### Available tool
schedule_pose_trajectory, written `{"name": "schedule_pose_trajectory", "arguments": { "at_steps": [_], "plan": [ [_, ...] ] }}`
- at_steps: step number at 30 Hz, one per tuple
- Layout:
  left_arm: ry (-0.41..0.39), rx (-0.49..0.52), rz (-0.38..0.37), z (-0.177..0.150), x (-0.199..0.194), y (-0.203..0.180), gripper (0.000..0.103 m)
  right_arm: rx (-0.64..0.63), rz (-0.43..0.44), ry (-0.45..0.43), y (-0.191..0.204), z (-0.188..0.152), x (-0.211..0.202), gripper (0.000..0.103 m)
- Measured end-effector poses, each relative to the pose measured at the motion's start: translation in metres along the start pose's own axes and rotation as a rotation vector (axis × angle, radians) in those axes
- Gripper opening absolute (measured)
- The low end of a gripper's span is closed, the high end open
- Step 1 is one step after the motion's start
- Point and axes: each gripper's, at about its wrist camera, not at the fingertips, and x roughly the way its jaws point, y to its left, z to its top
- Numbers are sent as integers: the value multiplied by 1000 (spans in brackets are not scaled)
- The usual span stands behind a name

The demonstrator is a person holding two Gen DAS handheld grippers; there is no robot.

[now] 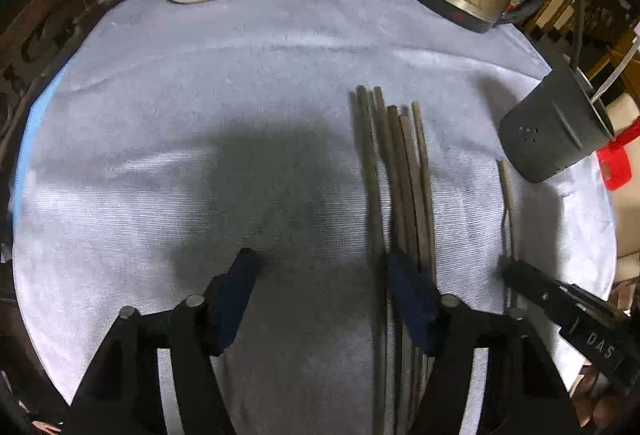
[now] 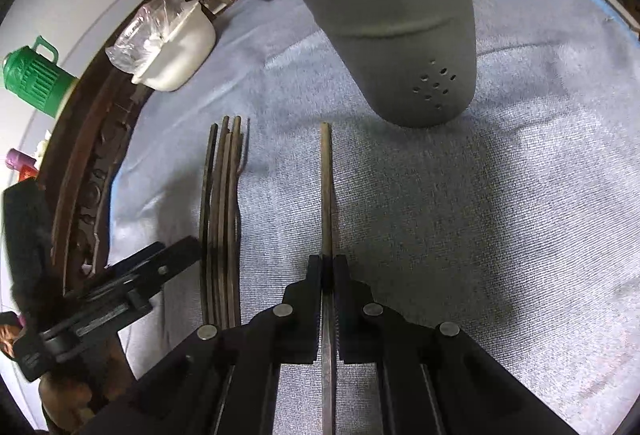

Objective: Organize utensils

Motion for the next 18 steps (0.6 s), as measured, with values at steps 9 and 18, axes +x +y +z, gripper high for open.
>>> {"name": "schedule_pose_trajectory", "arguments": {
  "at_steps": [9, 18],
  "plan": [
    [35, 27, 9, -10, -4, 19, 5, -35, -6, 31, -1, -1, -2, 7],
    [81, -68, -106, -41, -15, 66, 16, -55, -79, 81, 11, 1, 0, 8]
  ]
}}
